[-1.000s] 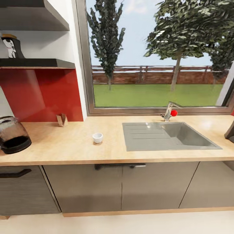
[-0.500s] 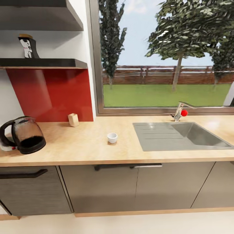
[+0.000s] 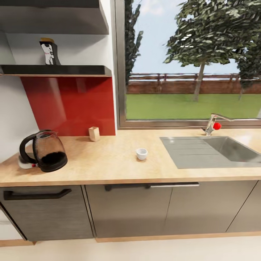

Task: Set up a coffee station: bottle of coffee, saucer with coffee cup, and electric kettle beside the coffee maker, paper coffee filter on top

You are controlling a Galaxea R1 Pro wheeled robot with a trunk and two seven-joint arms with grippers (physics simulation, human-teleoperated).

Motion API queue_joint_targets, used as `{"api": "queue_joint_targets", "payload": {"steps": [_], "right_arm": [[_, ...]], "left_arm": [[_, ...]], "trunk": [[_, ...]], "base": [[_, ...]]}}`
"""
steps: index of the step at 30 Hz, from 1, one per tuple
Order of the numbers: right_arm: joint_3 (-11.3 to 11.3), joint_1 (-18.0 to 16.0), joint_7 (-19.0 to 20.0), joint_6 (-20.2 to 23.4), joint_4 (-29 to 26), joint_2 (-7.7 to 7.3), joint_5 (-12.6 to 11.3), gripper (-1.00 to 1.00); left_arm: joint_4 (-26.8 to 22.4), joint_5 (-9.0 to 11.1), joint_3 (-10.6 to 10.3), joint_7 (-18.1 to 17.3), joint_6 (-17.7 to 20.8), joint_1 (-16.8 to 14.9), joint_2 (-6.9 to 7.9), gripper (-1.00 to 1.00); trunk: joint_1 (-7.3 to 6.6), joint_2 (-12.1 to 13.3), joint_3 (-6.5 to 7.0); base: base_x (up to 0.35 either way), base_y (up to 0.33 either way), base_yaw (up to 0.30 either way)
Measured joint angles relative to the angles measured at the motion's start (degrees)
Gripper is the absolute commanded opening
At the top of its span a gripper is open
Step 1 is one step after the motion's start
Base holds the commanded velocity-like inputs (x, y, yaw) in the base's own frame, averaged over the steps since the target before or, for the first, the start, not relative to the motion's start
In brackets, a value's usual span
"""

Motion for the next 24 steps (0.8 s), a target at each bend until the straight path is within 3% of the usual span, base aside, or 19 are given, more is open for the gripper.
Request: {"api": "queue_joint_targets", "payload": {"steps": [24], "right_arm": [[0.0,0.0,0.2,0.1,0.0,0.21,0.0,1.00]], "left_arm": [[0.0,-0.2,-0.1,0.0,0.0,0.0,-0.06,1.00]], "trunk": [[0.00,0.0,0.00]], "base": [[0.000,0.344,0.000]]}}
